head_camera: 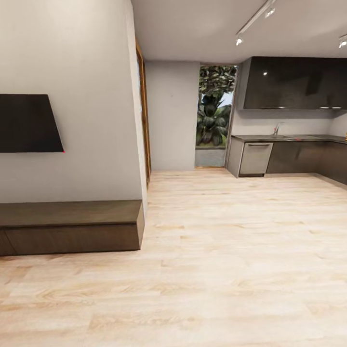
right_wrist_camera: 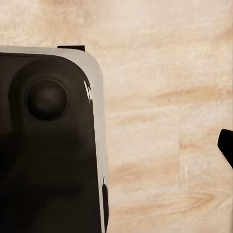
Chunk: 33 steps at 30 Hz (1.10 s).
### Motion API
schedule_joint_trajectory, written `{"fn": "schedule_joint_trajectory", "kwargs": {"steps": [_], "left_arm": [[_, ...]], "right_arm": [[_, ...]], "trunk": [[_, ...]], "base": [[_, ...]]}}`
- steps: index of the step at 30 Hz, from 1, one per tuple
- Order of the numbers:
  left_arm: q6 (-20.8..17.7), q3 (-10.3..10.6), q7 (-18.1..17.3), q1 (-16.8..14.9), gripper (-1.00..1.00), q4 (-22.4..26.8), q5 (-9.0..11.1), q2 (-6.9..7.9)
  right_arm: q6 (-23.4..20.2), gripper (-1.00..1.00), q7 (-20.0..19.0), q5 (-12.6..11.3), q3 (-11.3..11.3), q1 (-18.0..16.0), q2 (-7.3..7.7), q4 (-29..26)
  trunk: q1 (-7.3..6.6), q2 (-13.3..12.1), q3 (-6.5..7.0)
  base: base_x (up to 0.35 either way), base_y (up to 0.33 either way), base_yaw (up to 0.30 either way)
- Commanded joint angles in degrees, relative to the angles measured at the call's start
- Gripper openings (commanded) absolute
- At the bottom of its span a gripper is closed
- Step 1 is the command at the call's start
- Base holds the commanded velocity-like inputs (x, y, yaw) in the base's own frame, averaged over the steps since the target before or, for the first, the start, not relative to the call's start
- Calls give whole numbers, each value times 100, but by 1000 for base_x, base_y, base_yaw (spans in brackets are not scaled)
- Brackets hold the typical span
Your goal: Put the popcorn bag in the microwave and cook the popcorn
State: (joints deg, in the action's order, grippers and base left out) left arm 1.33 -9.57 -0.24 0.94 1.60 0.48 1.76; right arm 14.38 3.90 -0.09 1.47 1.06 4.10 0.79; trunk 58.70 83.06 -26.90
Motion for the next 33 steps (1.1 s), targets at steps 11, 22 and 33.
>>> {"fn": "schedule_joint_trajectory", "kwargs": {"steps": [11,22,33], "left_arm": [[8,-27,-2,2,100,7,5,-1],[8,-27,-2,2,100,7,5,-1],[8,-27,-2,2,100,7,5,-1]], "right_arm": [[30,100,-2,14,3,-7,2,8],[30,100,-7,22,-6,-5,2,8],[30,100,-6,26,-15,-4,3,8]], "trunk": [[3,2,-3],[3,2,-3],[3,2,-3]], "base": [[259,0,-13],[259,0,-177],[259,0,-184]]}}
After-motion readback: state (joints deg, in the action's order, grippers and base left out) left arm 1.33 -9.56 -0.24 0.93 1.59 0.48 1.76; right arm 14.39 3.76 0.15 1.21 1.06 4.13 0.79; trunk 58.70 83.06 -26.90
